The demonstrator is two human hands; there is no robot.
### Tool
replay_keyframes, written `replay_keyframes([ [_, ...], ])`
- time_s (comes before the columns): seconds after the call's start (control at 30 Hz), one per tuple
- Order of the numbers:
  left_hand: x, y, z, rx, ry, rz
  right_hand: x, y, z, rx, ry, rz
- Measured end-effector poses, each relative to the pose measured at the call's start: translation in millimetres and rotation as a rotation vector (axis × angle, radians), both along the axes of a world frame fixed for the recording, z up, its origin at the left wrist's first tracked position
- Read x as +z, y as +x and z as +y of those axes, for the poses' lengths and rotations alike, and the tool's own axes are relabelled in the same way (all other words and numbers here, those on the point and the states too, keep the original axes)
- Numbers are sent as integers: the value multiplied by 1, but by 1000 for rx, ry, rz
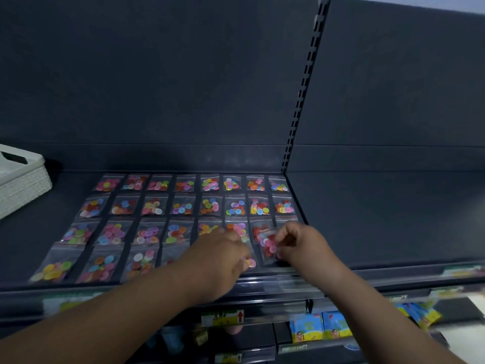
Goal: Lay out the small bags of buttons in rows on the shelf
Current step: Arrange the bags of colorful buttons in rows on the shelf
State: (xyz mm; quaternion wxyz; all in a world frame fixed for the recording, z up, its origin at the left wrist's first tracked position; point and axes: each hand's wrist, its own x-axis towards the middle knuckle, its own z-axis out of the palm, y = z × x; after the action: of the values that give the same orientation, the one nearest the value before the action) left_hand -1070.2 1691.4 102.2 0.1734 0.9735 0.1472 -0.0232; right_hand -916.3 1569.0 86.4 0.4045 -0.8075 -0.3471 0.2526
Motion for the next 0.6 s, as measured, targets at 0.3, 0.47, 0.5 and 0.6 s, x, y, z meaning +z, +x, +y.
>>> replay_keyframes([
  [0.3, -12, -5, -3, -103, 74, 141, -8, 0, -5, 212, -153, -355],
  [0.47, -14, -6, -1, -94, 36, 129, -5, 0, -5, 248, -136, -508],
  [0.5, -14, -6, -1, -91, 34, 128, -5, 0, -5, 254, -137, -550],
  [0.6, -13, -7, -1, -86, 23, 126, -6, 1, -5, 278, -203, -712],
])
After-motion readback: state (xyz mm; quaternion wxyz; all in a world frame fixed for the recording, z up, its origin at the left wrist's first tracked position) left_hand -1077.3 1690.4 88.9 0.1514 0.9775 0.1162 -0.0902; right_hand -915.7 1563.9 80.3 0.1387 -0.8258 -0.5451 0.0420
